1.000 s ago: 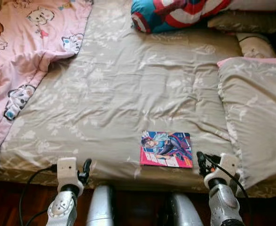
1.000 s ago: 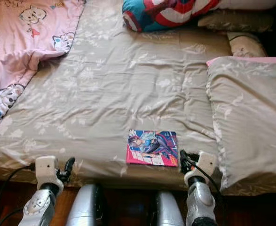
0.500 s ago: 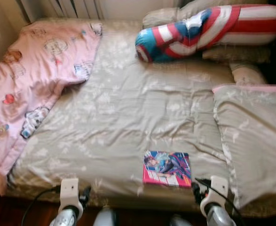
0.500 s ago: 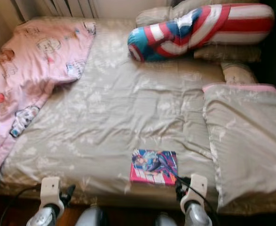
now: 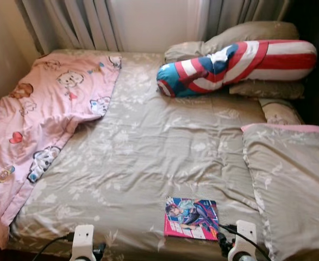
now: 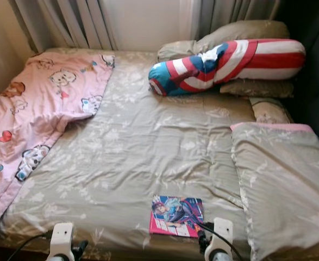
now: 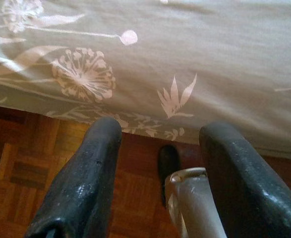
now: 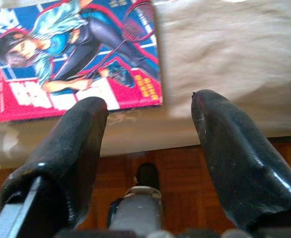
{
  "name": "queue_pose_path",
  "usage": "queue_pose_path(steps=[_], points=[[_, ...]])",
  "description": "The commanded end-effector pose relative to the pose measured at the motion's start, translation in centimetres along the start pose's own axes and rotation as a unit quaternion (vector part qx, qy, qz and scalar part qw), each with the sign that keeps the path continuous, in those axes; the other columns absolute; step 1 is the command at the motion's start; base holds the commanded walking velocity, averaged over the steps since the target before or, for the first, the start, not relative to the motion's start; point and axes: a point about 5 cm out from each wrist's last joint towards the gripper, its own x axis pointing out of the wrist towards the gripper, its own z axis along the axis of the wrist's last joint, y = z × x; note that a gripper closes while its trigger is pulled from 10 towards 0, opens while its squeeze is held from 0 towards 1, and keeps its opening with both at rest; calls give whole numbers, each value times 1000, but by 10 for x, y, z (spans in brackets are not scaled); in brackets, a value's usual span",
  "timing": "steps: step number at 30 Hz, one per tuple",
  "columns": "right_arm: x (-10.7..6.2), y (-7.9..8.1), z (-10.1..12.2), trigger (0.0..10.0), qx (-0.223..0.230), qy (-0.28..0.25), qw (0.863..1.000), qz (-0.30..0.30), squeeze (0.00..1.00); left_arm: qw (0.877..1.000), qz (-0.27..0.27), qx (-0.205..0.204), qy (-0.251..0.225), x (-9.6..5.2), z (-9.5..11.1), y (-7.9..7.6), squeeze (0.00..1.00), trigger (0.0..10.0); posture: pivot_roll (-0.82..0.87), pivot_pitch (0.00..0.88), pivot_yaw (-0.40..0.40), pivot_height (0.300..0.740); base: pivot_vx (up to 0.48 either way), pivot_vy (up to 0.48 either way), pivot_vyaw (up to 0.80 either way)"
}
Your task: Clean up the room
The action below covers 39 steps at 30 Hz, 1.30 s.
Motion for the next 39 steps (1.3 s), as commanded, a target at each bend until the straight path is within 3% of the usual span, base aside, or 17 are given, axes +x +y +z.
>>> queue_pose_path(steps=[1, 10, 15, 28, 39], points=[[-2, -2, -10, 10000, -4, 21, 1000, -5, 0, 1000, 3, 0, 14, -2, -7, 3, 0, 10000, 34, 77, -7, 740, 0, 0, 0], [-2, 1, -10, 10000, -19, 24, 1000, 0, 0, 999, 15, -4, 51, -7, -24, 10, 0, 10000, 31, 108, -4, 740, 0, 0, 0], [-3, -1, -14, 10000, -31, 30, 999, -3, 0, 997, 21, -9, 70, -10, -33, 12, 0, 10000, 35, 124, -7, 740, 0, 0, 777], [-4, -3, -16, 10000, -34, 35, 999, -3, 0, 998, 25, -15, 64, -10, -32, 11, 0, 10000, 39, 126, -19, 740, 0, 0, 794], [-4, -2, -17, 10000, -31, 39, 999, 3, 0, 997, 28, -15, 68, -11, -34, 11, 0, 10000, 40, 124, -19, 740, 0, 0, 0]])
